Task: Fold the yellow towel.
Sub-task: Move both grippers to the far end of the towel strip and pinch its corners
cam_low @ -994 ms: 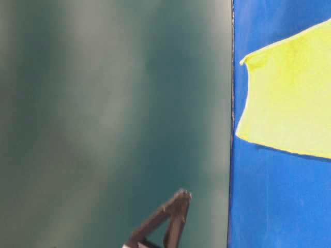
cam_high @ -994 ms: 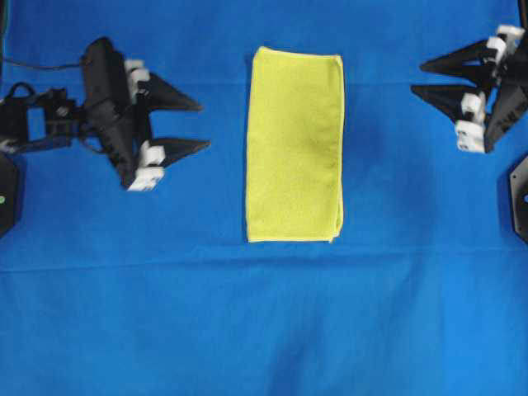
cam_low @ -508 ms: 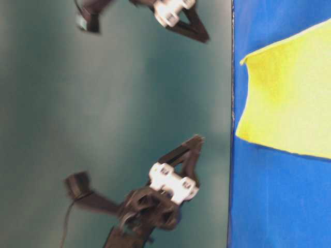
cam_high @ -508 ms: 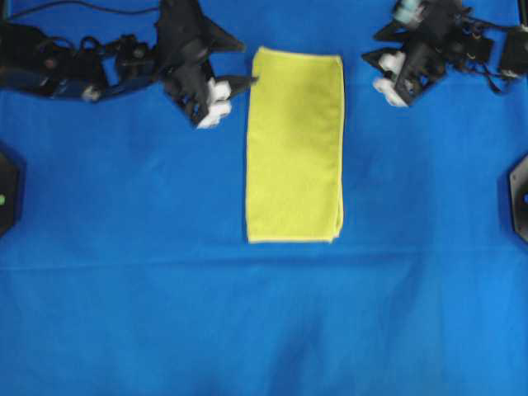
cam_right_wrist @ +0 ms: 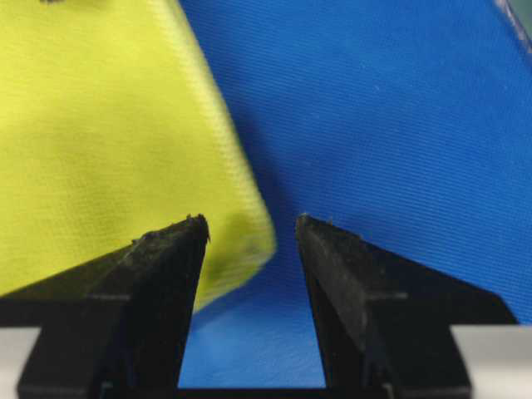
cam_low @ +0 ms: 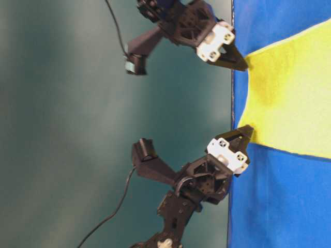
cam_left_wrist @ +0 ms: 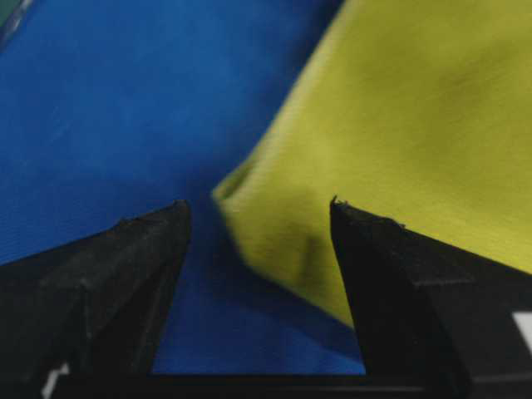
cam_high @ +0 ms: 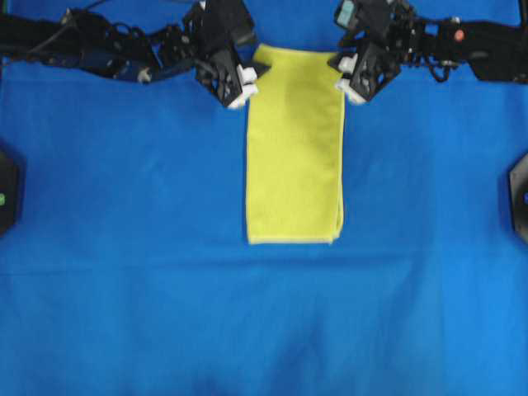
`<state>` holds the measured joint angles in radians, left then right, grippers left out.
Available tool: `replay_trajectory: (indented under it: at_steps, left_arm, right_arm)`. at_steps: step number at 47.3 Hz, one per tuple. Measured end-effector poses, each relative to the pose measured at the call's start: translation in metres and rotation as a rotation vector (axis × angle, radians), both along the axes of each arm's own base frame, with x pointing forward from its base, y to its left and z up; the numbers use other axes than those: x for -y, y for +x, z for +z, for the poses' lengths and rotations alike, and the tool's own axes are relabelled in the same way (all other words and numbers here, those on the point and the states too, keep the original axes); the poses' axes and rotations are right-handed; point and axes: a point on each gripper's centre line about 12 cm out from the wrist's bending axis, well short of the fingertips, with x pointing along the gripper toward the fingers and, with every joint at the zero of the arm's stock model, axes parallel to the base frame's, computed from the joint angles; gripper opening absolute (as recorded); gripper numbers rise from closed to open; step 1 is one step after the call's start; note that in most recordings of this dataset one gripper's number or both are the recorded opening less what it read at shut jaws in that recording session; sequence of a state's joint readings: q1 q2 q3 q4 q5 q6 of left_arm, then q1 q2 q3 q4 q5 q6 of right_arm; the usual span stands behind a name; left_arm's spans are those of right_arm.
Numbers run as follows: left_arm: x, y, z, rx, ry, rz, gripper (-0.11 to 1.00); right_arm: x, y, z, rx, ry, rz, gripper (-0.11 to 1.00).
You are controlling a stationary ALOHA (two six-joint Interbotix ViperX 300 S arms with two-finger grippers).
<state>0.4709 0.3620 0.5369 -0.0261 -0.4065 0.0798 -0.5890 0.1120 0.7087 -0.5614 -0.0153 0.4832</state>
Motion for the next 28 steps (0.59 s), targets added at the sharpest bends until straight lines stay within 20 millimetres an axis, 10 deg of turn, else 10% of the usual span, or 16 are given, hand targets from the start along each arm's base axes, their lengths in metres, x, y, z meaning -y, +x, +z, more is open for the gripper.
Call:
replay_trajectory:
  at_steps: [17, 28]
  left_arm:
    - [-0.01, -0.001, -0.015, -0.024, -0.01, 0.018, 0.45]
    - [-0.009, -0.001, -0.015, -0.031, 0.003, 0.008, 0.08]
  right_arm:
    - [0.012, 0.002, -0.022, -0.035, 0.028, -0.024, 0.47]
    - [0.008, 0.001, -0.025, -0.069, 0.037, -0.028, 0.05]
